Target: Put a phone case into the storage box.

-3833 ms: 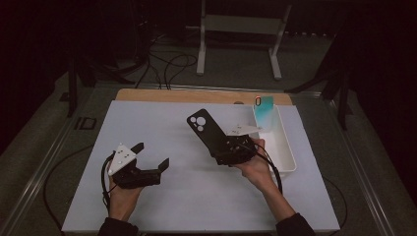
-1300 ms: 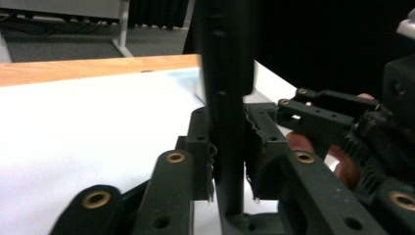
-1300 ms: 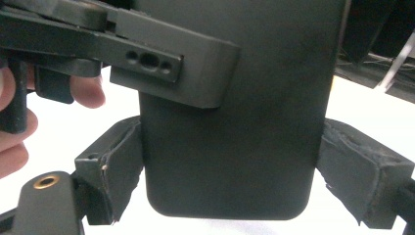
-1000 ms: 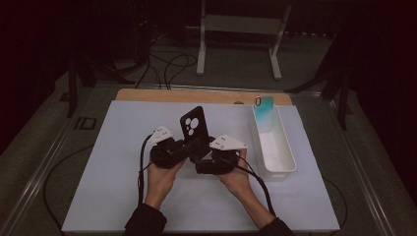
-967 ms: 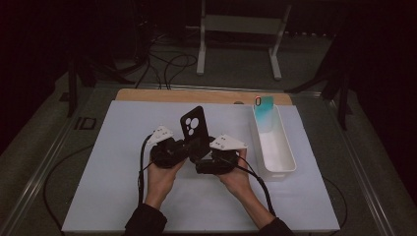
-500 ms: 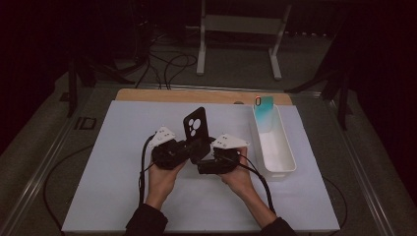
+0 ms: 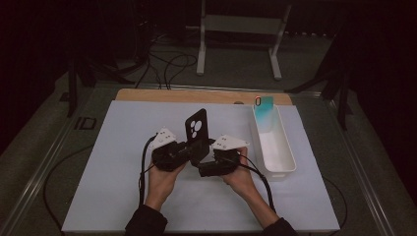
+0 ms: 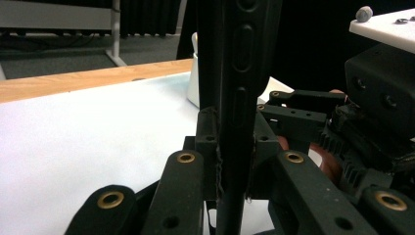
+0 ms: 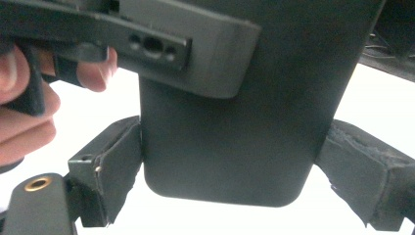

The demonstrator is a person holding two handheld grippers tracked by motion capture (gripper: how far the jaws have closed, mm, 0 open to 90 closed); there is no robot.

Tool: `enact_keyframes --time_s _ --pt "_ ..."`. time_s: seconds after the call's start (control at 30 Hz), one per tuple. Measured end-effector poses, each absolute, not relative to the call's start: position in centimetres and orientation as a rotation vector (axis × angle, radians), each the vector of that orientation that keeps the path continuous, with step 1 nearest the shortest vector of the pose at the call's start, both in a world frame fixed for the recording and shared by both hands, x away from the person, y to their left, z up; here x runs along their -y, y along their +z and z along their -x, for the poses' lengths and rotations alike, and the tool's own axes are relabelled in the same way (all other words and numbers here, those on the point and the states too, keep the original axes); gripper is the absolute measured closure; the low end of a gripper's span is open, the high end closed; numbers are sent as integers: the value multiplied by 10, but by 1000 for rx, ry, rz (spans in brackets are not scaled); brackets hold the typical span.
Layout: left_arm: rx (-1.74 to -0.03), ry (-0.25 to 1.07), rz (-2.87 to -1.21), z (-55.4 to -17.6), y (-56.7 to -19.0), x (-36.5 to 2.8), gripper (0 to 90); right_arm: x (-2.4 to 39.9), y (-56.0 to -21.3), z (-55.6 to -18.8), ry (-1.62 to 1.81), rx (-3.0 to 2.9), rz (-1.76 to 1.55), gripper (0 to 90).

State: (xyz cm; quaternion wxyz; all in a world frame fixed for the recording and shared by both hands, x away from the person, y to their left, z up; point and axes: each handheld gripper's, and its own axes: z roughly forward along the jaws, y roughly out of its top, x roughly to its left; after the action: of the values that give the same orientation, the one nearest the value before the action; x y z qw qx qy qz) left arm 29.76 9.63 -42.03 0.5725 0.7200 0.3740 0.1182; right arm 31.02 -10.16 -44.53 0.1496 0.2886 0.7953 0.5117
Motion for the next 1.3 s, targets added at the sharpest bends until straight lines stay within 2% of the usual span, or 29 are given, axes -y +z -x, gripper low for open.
enact_keyframes --time_s 0.47,0.6,0.8,1.3 --pt "-888 315 -1674 -295 -418 -104 802 109 -444 -309 1438 -2345 -829 103" --pt "-891 322 -1680 -295 -418 -104 803 113 -442 -309 1443 -2354 -838 128" --pt "-890 329 -1687 -295 -420 -103 802 119 -435 -309 1429 -2332 -843 102" --pt "-885 327 -1709 -294 -425 -96 803 134 -392 -323 1559 -2265 -892 94"
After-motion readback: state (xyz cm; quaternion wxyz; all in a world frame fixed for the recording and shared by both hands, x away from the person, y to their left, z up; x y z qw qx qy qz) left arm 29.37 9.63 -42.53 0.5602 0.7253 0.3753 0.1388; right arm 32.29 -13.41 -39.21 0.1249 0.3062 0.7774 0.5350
